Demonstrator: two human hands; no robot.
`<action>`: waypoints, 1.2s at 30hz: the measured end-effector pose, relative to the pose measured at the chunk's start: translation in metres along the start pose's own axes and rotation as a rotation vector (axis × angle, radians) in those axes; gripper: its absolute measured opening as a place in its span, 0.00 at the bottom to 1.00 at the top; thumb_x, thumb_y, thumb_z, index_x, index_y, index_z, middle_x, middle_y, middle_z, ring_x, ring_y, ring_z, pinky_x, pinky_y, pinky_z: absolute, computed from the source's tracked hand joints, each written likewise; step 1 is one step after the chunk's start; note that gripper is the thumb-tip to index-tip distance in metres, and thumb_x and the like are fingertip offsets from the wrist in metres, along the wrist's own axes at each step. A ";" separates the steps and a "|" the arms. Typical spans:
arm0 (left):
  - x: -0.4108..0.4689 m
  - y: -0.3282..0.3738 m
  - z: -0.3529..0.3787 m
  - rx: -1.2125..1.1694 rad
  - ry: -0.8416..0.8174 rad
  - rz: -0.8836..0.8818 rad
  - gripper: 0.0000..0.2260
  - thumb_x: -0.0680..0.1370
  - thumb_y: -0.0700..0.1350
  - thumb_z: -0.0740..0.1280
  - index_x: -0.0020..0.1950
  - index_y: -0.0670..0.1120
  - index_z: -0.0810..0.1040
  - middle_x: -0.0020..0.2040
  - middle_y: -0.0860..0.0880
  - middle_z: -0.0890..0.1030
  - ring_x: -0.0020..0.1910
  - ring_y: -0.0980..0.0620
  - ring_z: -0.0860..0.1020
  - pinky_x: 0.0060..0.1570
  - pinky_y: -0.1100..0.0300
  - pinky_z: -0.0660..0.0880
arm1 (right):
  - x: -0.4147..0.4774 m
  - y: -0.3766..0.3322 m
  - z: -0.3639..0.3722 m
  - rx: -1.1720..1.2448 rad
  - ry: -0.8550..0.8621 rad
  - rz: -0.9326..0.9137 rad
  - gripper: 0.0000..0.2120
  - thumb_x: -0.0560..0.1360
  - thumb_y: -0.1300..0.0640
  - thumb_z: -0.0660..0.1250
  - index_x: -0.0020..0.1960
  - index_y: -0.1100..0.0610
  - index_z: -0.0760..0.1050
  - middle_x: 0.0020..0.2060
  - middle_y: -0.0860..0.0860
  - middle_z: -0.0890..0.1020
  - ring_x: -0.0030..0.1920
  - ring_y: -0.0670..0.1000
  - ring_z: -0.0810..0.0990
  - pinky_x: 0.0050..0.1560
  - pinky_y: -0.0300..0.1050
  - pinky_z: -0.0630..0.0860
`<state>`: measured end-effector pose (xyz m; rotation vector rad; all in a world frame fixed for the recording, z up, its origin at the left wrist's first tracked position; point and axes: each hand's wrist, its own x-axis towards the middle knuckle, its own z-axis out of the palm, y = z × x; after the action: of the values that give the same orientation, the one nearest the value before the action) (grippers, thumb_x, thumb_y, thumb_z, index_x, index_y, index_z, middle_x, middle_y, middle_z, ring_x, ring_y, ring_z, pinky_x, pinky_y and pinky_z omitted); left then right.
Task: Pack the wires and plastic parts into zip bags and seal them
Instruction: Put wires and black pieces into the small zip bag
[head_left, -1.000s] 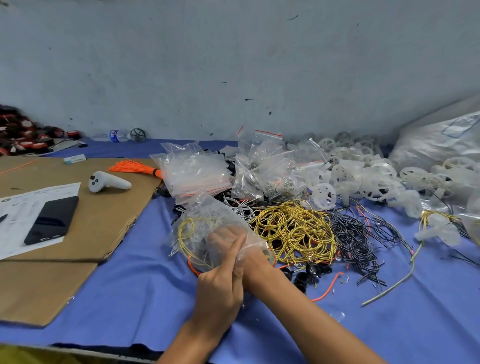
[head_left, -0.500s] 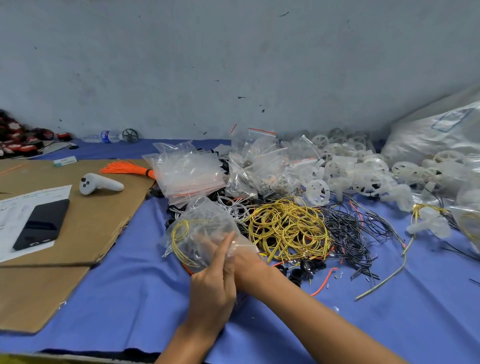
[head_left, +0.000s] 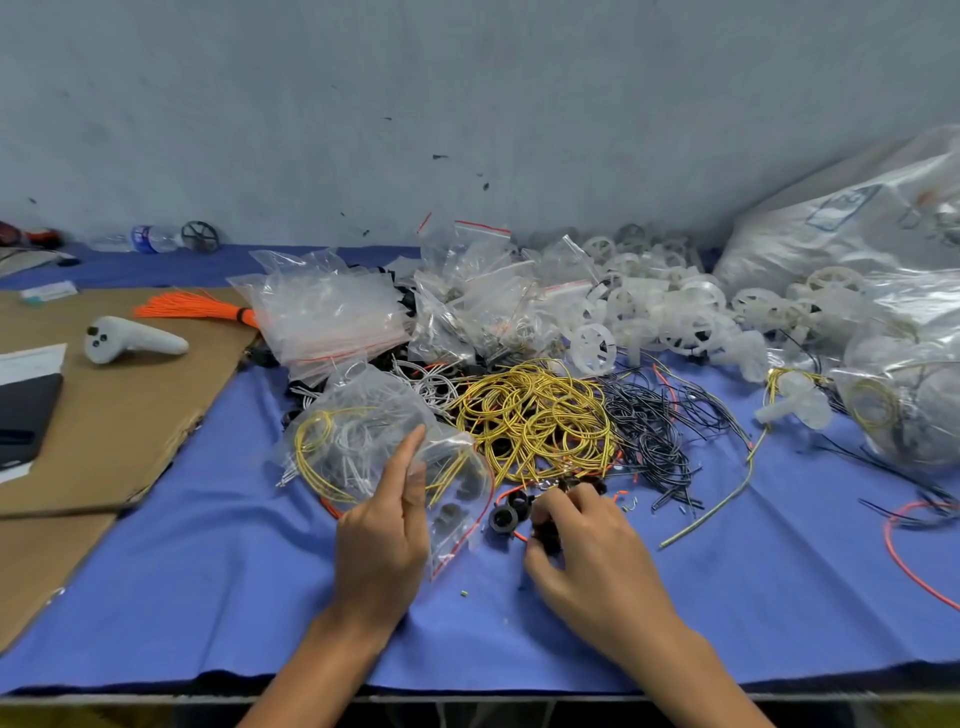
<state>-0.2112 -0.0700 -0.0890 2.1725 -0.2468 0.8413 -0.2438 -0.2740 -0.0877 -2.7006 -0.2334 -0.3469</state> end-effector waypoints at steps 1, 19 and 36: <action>0.000 0.000 0.000 0.002 -0.008 -0.002 0.19 0.84 0.54 0.54 0.73 0.52 0.72 0.22 0.57 0.61 0.22 0.49 0.70 0.23 0.59 0.61 | 0.000 0.000 0.001 0.005 0.004 0.006 0.07 0.76 0.47 0.62 0.51 0.48 0.69 0.44 0.46 0.69 0.47 0.52 0.70 0.45 0.46 0.71; -0.002 0.002 -0.001 0.000 -0.045 -0.028 0.21 0.82 0.56 0.54 0.73 0.53 0.73 0.22 0.56 0.64 0.22 0.48 0.69 0.24 0.57 0.64 | 0.036 -0.061 -0.017 0.025 -0.163 -0.253 0.13 0.81 0.53 0.59 0.65 0.50 0.65 0.51 0.52 0.78 0.49 0.61 0.76 0.45 0.56 0.74; 0.001 0.004 -0.002 0.014 -0.076 -0.049 0.20 0.83 0.63 0.49 0.74 0.63 0.64 0.20 0.55 0.62 0.19 0.53 0.69 0.20 0.57 0.67 | 0.202 0.130 -0.063 -0.119 0.013 0.231 0.16 0.78 0.55 0.63 0.65 0.55 0.75 0.65 0.57 0.74 0.63 0.59 0.75 0.61 0.54 0.74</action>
<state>-0.2131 -0.0712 -0.0853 2.2178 -0.2251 0.7358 -0.0363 -0.3951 -0.0251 -2.8033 0.1061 -0.3174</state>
